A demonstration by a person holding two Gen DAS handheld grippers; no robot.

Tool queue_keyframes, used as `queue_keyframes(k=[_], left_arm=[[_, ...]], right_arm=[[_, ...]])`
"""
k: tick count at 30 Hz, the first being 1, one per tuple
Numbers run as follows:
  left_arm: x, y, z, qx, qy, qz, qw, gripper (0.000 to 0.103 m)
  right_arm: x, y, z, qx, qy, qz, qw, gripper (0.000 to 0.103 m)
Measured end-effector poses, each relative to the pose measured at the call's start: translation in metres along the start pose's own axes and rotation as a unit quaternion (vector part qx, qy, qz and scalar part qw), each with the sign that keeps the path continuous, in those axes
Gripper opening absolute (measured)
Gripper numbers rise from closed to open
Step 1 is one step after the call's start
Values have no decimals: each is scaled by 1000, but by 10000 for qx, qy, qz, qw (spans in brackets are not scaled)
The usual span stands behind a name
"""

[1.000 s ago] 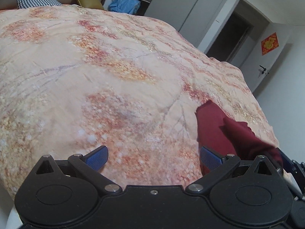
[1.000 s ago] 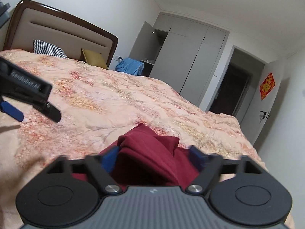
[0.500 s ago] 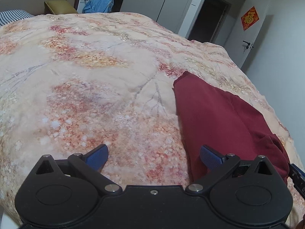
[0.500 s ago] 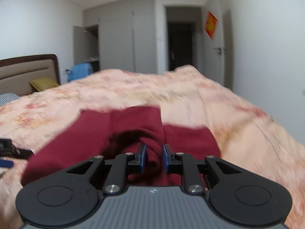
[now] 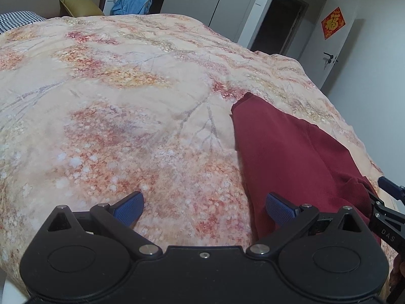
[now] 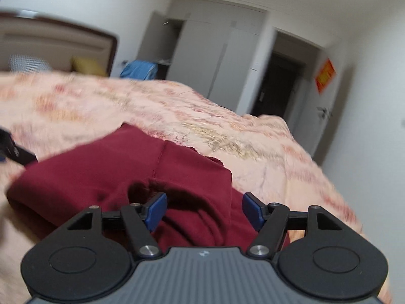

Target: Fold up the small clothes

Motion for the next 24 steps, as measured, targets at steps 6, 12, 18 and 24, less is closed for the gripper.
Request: queue_keyframes(k=[6, 12, 18, 24], left_arm=[[0, 0, -1, 13, -3, 0, 10000, 102], [-2, 1, -1, -13, -10, 0, 10000, 102], [-3, 0, -2, -1, -11, 7, 10000, 102], [-2, -1, -2, -4, 13, -43, 10000, 102]], right_arm=[[-8, 1, 11, 558, -135, 108, 9983, 9], [-17, 2, -18, 301, 65, 41, 9995, 4], [-35, 4, -29, 210, -35, 560, 9982, 13], [-44, 16, -64, 552, 252, 2004, 9778, 67]])
Point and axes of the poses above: each gripper's, at about its wrist camera, not at the fingertips, and z roughly the way its jaws point, y to its right, x to its top, the point moved 8 cm from there along z, roughly the way its jaws point, and after that the axes turned 15 degrees about -z, right-handed, at the moved point
